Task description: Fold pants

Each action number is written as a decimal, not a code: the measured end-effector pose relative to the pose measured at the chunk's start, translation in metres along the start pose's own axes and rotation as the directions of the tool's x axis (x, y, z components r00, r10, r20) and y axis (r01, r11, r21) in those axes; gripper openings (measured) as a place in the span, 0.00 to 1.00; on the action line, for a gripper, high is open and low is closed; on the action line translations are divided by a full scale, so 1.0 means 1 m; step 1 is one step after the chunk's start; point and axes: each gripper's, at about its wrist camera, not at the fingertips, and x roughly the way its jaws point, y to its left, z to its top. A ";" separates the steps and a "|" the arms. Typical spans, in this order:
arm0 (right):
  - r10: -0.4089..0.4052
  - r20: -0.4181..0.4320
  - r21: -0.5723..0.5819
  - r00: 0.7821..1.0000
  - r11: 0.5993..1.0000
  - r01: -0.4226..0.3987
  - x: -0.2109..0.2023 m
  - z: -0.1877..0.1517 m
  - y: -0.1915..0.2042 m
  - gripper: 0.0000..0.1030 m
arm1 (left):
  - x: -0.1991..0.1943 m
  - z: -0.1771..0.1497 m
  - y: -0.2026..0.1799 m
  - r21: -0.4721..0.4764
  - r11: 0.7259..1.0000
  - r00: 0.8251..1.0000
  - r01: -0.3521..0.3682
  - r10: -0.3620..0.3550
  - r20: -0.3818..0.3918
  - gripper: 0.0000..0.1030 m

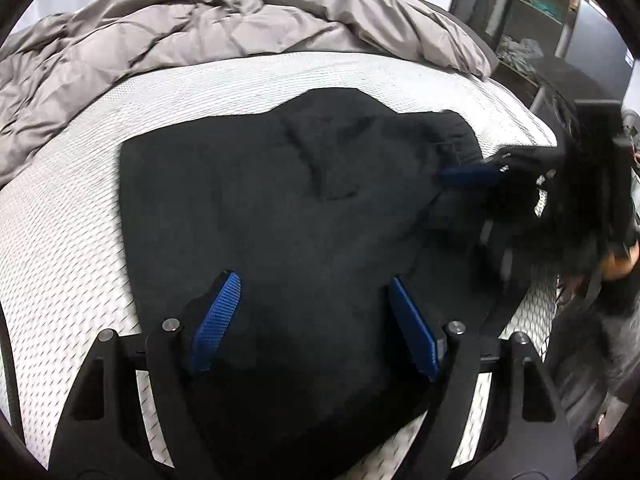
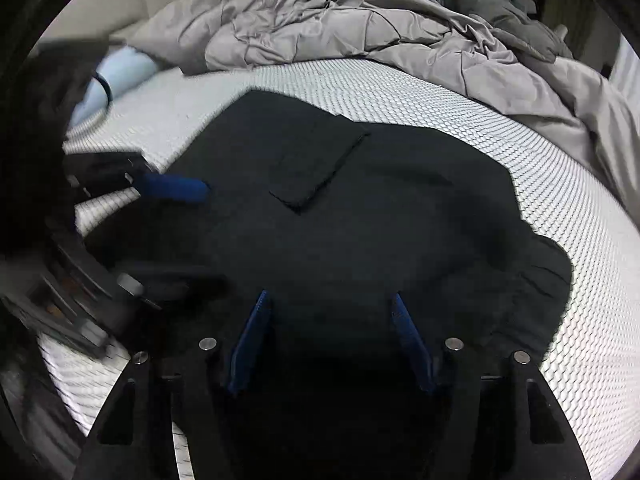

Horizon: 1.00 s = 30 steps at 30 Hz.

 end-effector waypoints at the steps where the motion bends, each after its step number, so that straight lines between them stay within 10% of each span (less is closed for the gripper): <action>1: -0.049 -0.001 0.014 0.999 0.999 0.049 -0.006 -0.004 -0.013 0.55 | -0.003 -0.004 0.006 -0.012 1.000 1.000 -0.017 0.017 -0.004 0.73; 3: -0.024 0.003 0.080 1.000 0.997 0.024 -0.018 -0.011 -0.035 0.29 | -0.011 -0.011 0.013 -0.040 0.999 1.000 -0.009 0.009 0.004 0.73; 11: 0.028 0.136 0.058 0.990 0.998 -0.036 -0.047 0.009 -0.010 0.38 | -0.027 0.023 0.005 -0.032 0.999 0.996 -0.041 0.043 0.080 0.72; 18: 0.056 -0.031 0.031 0.998 0.998 -0.055 0.028 0.030 0.003 0.39 | 0.008 0.028 0.023 -0.037 0.998 0.998 -0.057 0.056 -0.021 0.45; 21: -0.060 -0.026 0.045 0.998 0.997 0.061 0.007 0.014 -0.021 0.39 | -0.002 0.015 0.040 -0.070 0.992 0.994 -0.106 0.105 -0.024 0.36; 24: 0.091 0.034 0.184 0.995 0.978 -0.096 -0.008 -0.001 -0.058 0.37 | -0.009 0.011 0.046 -0.102 0.989 0.994 -0.107 0.105 -0.019 0.33; 30: 0.085 0.112 0.151 0.990 0.983 -0.102 -0.027 0.023 -0.034 0.42 | -0.022 0.039 0.027 -0.054 0.996 0.994 -0.077 0.081 0.067 0.31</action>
